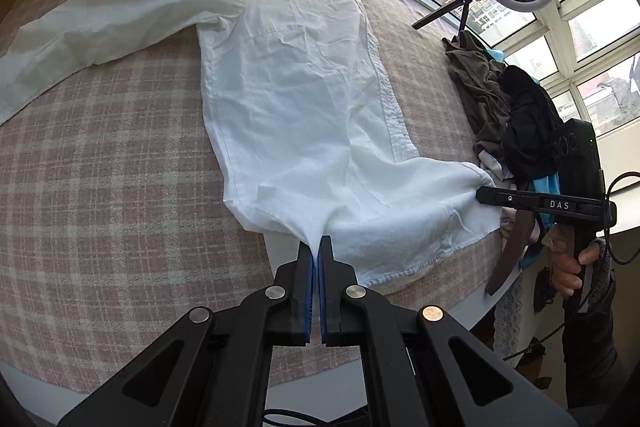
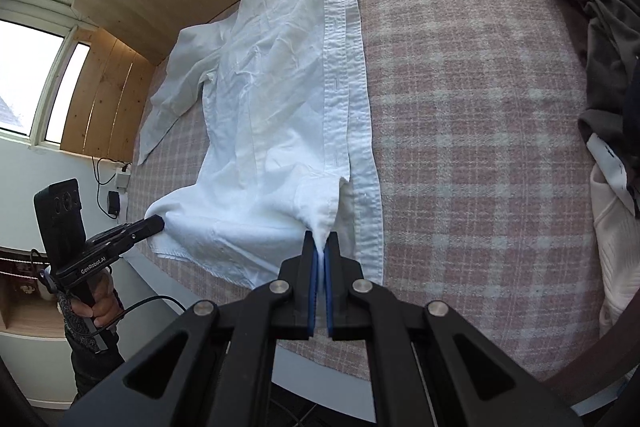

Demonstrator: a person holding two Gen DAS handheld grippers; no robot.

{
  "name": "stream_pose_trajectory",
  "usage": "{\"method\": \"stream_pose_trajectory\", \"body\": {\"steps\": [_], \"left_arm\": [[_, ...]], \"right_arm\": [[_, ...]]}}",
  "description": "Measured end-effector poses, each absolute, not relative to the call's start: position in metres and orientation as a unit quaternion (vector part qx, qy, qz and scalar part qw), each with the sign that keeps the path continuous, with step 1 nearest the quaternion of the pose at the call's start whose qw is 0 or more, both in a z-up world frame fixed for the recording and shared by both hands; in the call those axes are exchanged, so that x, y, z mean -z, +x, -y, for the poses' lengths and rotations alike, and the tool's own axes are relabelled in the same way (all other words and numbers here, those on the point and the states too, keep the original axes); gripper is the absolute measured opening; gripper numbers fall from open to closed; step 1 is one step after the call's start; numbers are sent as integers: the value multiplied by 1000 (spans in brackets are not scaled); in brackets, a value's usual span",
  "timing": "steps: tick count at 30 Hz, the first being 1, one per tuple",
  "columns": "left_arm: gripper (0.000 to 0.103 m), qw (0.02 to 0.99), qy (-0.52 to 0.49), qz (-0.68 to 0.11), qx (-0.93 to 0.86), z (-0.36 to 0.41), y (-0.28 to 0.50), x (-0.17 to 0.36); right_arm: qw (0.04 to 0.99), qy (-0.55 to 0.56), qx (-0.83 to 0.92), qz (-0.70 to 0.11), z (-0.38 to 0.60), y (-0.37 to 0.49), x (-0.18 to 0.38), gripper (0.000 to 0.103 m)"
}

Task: Fold clothes
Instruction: 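Hold the white shirt hem with both grippers and tug it taut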

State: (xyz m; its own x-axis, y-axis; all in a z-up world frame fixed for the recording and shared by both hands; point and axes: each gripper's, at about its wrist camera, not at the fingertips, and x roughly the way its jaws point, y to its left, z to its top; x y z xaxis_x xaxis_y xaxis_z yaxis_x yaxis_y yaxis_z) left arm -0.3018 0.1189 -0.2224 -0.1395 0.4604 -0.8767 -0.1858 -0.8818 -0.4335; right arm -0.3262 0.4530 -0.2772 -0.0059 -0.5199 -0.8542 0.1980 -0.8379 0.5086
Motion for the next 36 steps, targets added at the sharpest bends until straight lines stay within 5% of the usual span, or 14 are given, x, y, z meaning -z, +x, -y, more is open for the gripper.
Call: {"method": "stream_pose_trajectory", "body": {"steps": [8,13,20,22,23,24,28,31,36], "left_arm": [[4,214,-658,104,-715,-123,-298,255],[25,188,-676,77,-708,-123,-287,273],[33,173,-669,89,-718,-123,-286,277],[31,181,-665,98,-718,-130,-288,279],[23,187,-662,98,-720,-134,-288,279],[2,190,-659,100,-721,-135,-289,278],[1,192,-652,115,-724,-125,-295,267],[1,193,-647,127,-727,-118,-300,260],[1,188,-635,143,-735,-101,-311,248]], "right_arm": [[242,690,672,121,-457,-314,313,3],[236,691,672,123,-461,-314,314,3],[236,695,668,123,-459,-315,318,3],[237,695,669,114,-455,-314,319,3],[237,693,673,105,-452,-313,318,3],[239,692,675,93,-448,-311,318,4],[239,679,694,20,-435,-300,314,10],[238,672,701,-21,-427,-289,317,35],[248,679,690,-32,-419,-276,329,37]]}}
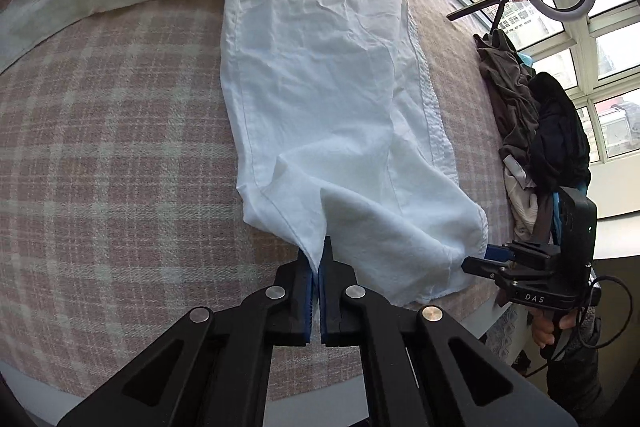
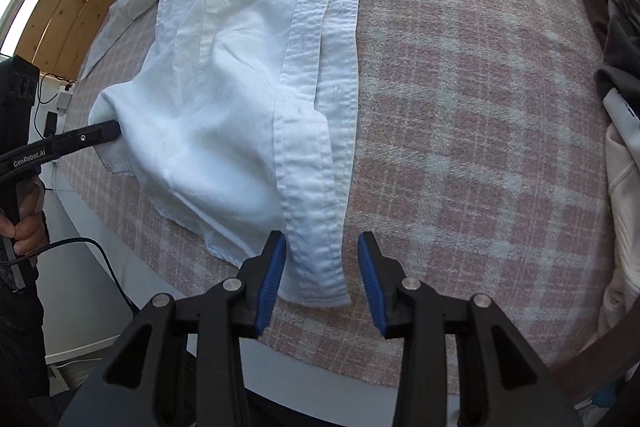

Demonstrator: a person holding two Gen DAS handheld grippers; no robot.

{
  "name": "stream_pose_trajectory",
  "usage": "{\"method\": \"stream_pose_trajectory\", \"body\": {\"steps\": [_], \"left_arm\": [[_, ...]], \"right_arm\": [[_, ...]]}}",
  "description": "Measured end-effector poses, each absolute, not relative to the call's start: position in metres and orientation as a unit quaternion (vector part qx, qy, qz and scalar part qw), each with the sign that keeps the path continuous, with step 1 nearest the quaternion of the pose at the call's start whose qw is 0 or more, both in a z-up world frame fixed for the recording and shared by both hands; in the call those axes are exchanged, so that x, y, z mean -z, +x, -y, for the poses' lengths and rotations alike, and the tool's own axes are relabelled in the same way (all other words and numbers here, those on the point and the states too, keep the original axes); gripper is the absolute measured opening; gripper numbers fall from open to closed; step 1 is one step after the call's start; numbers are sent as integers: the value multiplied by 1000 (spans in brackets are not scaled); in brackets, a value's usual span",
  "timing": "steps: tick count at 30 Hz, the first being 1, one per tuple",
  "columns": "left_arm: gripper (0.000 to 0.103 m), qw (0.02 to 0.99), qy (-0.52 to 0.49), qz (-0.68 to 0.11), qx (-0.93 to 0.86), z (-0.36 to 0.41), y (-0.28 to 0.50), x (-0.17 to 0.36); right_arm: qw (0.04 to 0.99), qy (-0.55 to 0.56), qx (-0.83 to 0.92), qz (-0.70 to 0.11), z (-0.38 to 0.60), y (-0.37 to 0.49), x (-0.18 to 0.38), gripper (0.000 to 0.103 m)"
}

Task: Fold clothes
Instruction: 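Hold the white shirt hem with both grippers and tug it taut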

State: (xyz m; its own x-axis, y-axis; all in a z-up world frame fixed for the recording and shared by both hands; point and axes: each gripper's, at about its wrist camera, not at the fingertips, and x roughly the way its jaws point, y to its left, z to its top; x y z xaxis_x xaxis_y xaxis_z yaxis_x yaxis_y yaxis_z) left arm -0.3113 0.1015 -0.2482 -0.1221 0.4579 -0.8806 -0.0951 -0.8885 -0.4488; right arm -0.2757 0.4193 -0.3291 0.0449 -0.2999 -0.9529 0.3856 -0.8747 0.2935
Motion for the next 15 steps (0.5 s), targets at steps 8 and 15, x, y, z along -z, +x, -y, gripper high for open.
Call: {"method": "stream_pose_trajectory", "body": {"steps": [8,15], "left_arm": [[1,180,-647,134,-729,-102,-309,266],[1,196,-637,142,-732,-99,-304,254]], "right_arm": [[252,648,715,-68,-400,-259,331,37],[262,663,700,-41,-403,-266,334,4]]}}
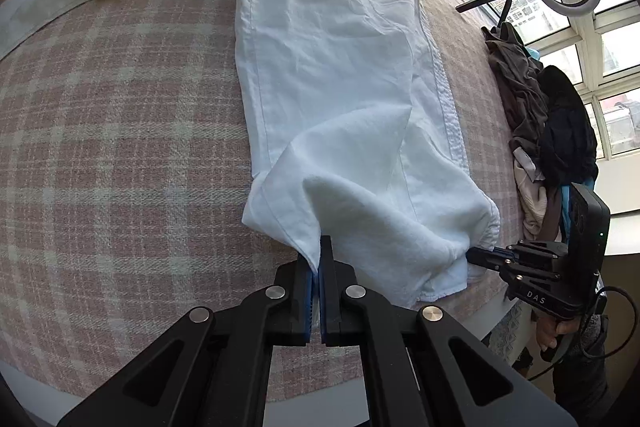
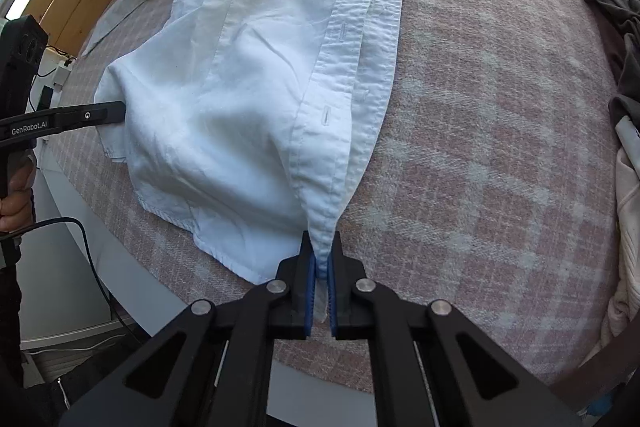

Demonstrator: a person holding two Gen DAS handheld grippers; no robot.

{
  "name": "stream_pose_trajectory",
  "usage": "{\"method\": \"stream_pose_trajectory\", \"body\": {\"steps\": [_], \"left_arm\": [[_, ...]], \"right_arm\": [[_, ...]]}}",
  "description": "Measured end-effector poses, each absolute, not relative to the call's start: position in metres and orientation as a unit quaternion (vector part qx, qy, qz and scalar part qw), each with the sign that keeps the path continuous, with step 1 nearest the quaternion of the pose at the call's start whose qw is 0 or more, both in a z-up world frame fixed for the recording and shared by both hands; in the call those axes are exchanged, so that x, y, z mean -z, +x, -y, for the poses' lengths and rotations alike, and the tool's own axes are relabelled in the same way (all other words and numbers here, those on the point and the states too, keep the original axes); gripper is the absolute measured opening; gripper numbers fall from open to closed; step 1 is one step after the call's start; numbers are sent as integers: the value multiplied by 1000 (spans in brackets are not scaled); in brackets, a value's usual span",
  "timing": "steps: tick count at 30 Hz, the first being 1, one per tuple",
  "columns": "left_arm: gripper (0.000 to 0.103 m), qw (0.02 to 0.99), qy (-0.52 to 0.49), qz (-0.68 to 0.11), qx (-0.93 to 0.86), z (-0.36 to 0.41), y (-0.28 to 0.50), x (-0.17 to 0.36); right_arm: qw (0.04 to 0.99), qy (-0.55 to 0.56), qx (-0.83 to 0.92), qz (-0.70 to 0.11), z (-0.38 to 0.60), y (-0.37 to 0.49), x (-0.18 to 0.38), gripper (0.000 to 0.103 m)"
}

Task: Fold clothes
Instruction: 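Hold the white shirt hem with both grippers and tug it taut, then open both grippers and release the shirt hem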

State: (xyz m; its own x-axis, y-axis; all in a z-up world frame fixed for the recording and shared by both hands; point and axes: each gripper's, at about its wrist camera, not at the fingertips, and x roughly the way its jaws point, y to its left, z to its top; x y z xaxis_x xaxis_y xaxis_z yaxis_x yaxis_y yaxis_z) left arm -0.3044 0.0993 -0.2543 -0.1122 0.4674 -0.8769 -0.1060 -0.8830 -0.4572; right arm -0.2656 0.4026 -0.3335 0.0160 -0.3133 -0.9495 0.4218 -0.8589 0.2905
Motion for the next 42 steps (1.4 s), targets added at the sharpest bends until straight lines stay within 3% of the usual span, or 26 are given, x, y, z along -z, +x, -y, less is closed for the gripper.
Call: {"method": "stream_pose_trajectory", "body": {"steps": [5,12,18,23,25,32,35,39,42], "left_arm": [[1,215,-622,140,-740,-93,-285,230],[1,243,-612,131,-741,-91,-237,212],[4,234,-673,105,-693,-107,-217,270],[8,221,-668,77,-706,-83,-213,251],[8,205,-651,60,-728,-62,-228,228],[24,153,-590,-22,-793,11,-336,159],[25,130,-574,-68,-806,34,-394,155],[28,129,-586,-57,-798,64,-455,170],[28,137,-596,-47,-790,80,-485,186]], "right_arm": [[293,665,686,41,-428,-277,306,4],[326,647,688,26,-456,-242,261,4],[303,678,670,-23,-453,-209,304,4],[304,686,657,-68,-453,-201,299,10],[301,669,674,-85,-460,-205,275,11],[312,571,758,-44,-414,-277,177,17],[302,541,784,-33,-374,-328,160,20],[293,548,783,-20,-325,-395,160,20],[271,572,773,-38,-290,-440,173,31]]}}
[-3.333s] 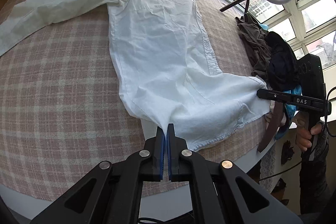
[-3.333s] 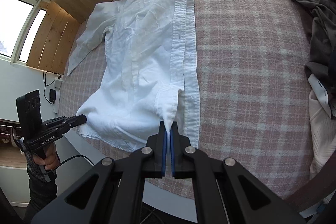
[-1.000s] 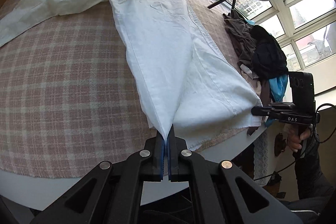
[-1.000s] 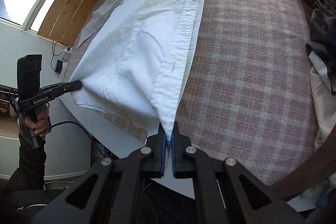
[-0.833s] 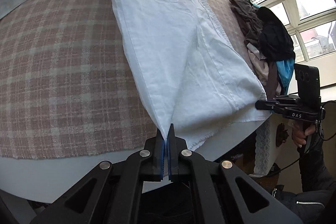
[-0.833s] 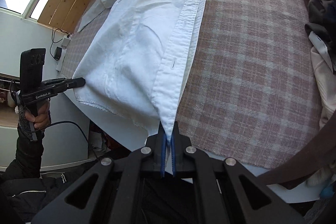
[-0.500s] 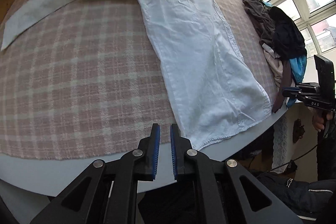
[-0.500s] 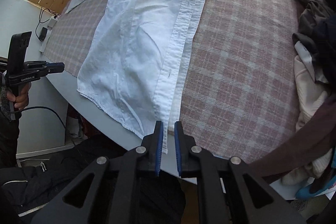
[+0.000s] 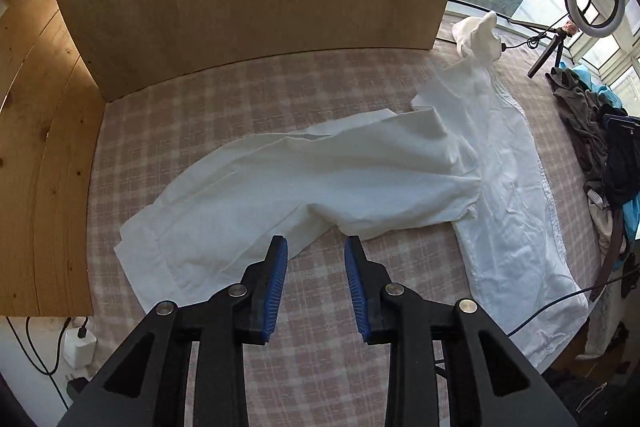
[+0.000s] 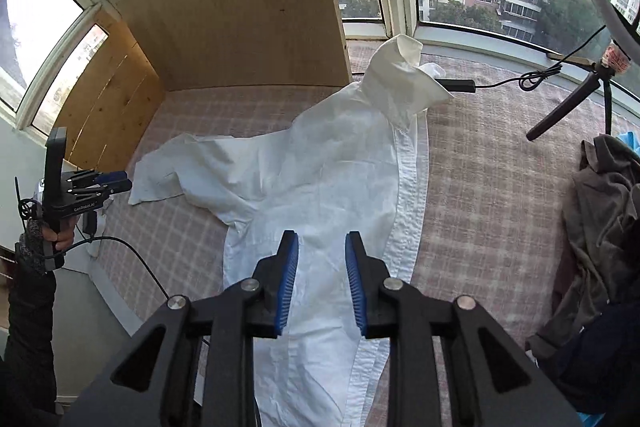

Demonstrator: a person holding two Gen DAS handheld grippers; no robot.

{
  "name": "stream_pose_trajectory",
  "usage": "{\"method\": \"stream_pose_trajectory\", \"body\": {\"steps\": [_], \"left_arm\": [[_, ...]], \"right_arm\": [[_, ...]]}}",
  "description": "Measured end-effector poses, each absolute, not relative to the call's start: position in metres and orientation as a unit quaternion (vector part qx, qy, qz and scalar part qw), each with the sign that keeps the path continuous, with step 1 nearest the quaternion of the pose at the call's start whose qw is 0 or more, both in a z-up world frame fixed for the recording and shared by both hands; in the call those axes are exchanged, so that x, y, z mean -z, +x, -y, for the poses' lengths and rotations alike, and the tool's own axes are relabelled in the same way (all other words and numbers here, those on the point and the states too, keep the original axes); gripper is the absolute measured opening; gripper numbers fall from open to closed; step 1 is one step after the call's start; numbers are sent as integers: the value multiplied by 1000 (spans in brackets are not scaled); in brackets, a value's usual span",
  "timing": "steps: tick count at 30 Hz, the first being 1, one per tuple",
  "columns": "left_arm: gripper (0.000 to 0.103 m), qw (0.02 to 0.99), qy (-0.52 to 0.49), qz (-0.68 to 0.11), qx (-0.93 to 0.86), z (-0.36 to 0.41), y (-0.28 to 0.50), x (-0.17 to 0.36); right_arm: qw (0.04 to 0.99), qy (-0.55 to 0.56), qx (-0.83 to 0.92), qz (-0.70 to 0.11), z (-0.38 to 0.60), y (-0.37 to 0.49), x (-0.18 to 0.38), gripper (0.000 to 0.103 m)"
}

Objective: Fold clothes

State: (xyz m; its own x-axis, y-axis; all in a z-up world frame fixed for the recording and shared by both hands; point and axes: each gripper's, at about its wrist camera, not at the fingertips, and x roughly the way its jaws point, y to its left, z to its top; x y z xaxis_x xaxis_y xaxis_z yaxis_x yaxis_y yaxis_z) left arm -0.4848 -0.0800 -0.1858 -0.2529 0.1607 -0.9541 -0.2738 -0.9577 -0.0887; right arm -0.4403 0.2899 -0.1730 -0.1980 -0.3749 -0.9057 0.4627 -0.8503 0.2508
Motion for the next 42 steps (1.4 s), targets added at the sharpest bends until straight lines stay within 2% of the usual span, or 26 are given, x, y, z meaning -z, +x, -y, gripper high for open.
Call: {"method": "stream_pose_trajectory", "body": {"steps": [3,7,12,14,18,19,22,24,25,27,28,32,42], "left_arm": [[28,154,-605,-44,-780,85,-503,203],[28,157,-618,-38,-769,89,-523,228],[30,158,-635,-31,-755,95,-547,260],[30,158,-642,-29,-750,97,-557,273],[30,107,-643,-28,-758,130,-556,283],[30,102,-640,-28,-761,137,-554,280],[31,127,-622,-55,-770,132,-551,261],[44,152,-611,-83,-772,121,-553,249],[47,166,-606,-99,-772,114,-556,245],[51,190,-606,-136,-760,97,-565,247],[51,198,-608,-155,-753,89,-570,250],[51,220,-624,-208,-721,73,-585,268],[51,265,-643,-217,-686,62,-604,296]], "right_arm": [[233,594,768,-57,-261,-476,201,31],[246,634,733,-17,-230,-512,251,31],[251,640,723,-75,-186,-545,301,31],[214,641,729,-107,-189,-564,318,31],[69,626,762,-152,-241,-603,325,31],[78,620,765,-159,-245,-603,320,31],[184,596,758,-188,-233,-585,294,31],[267,550,751,-250,-204,-566,275,33],[309,521,745,-279,-190,-558,266,36],[391,466,717,-341,-163,-545,256,58],[411,449,699,-374,-150,-542,257,62],[445,418,628,-482,-113,-545,275,62],[491,427,511,-561,-94,-558,323,62]]}}
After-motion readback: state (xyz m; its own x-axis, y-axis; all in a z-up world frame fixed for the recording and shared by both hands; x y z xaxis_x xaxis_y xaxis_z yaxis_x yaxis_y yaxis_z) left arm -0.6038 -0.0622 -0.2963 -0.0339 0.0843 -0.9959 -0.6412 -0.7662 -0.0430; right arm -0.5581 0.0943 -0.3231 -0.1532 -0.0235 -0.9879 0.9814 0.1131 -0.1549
